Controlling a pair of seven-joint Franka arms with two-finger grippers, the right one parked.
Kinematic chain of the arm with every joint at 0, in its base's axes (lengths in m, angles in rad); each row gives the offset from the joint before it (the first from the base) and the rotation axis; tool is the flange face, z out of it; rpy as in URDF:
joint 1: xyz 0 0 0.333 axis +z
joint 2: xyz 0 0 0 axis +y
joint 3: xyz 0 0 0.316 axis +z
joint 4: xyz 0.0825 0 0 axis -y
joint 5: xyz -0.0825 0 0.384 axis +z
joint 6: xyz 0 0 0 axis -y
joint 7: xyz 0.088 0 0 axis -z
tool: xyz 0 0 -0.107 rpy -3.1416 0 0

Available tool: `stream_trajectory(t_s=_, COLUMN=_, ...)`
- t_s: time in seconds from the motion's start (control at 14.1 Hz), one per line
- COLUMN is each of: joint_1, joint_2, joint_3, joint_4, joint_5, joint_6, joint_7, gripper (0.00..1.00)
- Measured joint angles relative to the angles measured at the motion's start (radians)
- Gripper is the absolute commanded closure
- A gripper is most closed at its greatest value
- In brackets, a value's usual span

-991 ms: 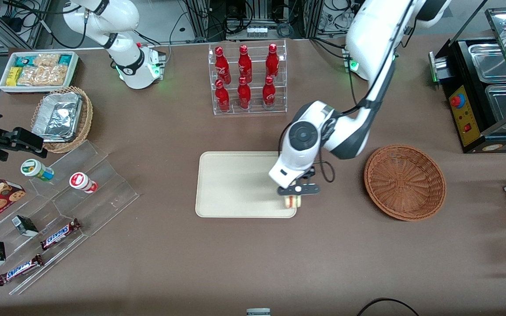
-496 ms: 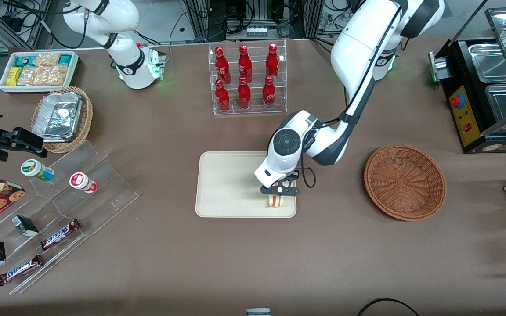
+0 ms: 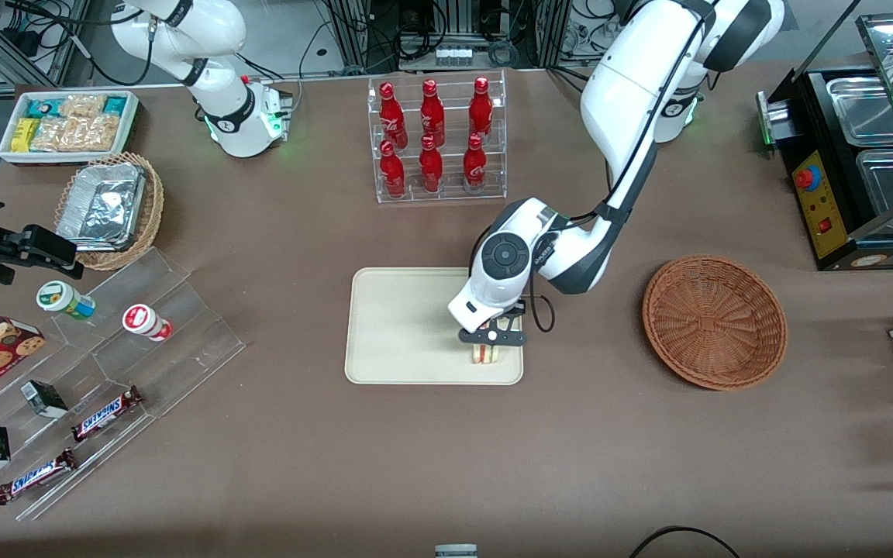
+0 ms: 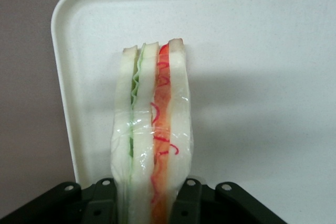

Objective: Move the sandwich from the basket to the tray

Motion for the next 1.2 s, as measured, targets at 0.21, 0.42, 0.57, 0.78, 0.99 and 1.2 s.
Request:
stream_trajectory(t_s=0.21, joint_1=0.000, joint_2=0.005, joint_3=0.000, joint_4=0.000, joint_5=-0.002, joint_6=0.017, joint_7=-0.014, gripper=0.32)
stream_trajectory(t_s=0.42, joint_1=0.000, joint_2=0.007, joint_3=0.000, joint_4=0.003, joint_5=-0.002, joint_6=0.026, joint_7=-0.034, gripper=0.00)
stream_trajectory(t_s=0.57, joint_1=0.000, joint_2=0.006, joint_3=0.001, joint_4=0.014, joint_5=-0.002, joint_6=0.026, joint_7=-0.051, gripper=0.00)
stream_trajectory(t_s=0.78, joint_1=0.014, joint_2=-0.035, joint_3=0.016, joint_4=0.036, joint_5=-0.002, joint_6=-0.083, joint_7=-0.075, gripper=0.00)
stream_trajectory(t_s=0.99, joint_1=0.080, joint_2=-0.163, joint_3=0.023, joint_4=0.052, joint_5=-0.002, joint_6=-0.263, joint_7=-0.078, gripper=0.00)
stream_trajectory(t_s=1.2, joint_1=0.157, joint_2=-0.286, joint_3=0.026, joint_4=0.050, joint_5=-0.002, joint_6=-0.351, joint_7=-0.078, gripper=0.00)
